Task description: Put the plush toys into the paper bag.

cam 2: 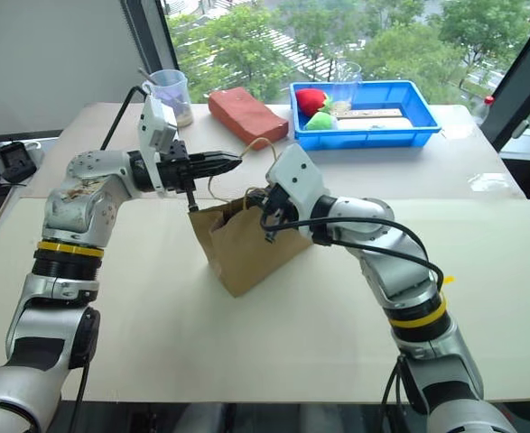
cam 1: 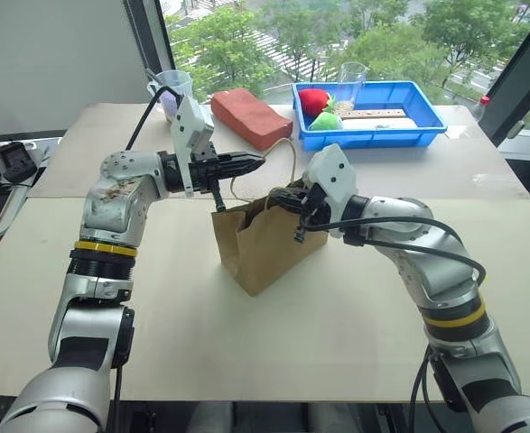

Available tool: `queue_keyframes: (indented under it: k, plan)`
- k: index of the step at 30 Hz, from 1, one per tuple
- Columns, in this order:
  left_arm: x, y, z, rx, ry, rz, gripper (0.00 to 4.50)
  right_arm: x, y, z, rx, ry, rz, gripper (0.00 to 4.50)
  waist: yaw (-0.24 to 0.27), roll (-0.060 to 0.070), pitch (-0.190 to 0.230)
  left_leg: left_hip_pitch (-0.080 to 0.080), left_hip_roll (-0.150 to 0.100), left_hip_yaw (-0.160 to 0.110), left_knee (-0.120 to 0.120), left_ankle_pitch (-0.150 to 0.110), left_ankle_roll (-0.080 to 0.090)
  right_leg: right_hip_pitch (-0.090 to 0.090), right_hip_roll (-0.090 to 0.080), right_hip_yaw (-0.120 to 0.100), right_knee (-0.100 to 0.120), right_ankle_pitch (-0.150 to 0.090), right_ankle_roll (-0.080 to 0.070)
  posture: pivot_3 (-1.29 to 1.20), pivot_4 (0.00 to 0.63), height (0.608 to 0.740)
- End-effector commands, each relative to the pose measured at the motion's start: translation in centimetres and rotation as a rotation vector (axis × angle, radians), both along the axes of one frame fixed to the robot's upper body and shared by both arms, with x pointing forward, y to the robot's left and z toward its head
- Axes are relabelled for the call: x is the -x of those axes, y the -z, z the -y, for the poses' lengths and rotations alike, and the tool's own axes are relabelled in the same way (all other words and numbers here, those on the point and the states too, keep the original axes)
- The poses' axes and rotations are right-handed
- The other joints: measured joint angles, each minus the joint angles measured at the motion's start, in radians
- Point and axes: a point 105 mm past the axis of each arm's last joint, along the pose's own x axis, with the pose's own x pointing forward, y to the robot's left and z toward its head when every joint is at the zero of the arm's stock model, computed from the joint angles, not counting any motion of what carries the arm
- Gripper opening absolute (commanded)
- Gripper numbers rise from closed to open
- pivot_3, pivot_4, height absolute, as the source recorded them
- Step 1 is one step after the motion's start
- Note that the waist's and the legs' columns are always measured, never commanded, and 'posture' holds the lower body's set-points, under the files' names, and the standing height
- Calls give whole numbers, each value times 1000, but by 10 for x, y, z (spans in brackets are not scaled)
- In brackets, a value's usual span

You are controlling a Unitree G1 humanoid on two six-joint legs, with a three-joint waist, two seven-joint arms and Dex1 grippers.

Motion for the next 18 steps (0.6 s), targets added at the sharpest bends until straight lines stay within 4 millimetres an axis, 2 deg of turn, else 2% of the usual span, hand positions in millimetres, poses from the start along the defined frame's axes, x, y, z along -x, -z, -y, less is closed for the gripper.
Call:
queue_keyframes:
  k: [1,3,8,10,11,15,18]
  plan:
    - [9,-8,-2,15,-1,28,291,3,-14,-6,-14,-39,62,11,0,0,0,0,0,0,0,0,0,0,0,0,0,0,0,0,150,740]
    - [10,-9,-4,28,-16,28,864,2,-13,-7,-14,-42,60,0,0,0,0,0,0,0,0,0,0,0,0,0,0,0,0,0,150,740]
    - [25,-15,-16,27,-38,35,3262,-2,-11,-8,-9,-46,54,0,-1,0,0,0,0,0,0,0,0,0,0,0,1,0,0,0,150,740]
    - [34,-20,-29,22,-75,43,4200,-4,-11,-8,-7,-46,54,0,-6,0,0,1,0,0,0,0,0,0,0,0,1,0,0,0,150,740]
    - [39,-22,-36,17,-95,47,4460,-5,-10,-7,-6,-46,53,0,-9,0,0,1,0,0,0,0,0,0,0,0,1,0,0,0,150,740]
    - [62,-26,-59,-15,-153,39,4460,-10,-11,-6,-3,-47,54,0,-21,0,0,1,0,0,-1,0,0,-1,0,0,1,0,0,0,150,740]
    - [79,-21,-66,-29,-180,9,4460,-14,-13,-5,-2,-47,55,0,-21,0,0,1,0,0,-2,0,0,-1,0,0,1,0,0,0,150,740]
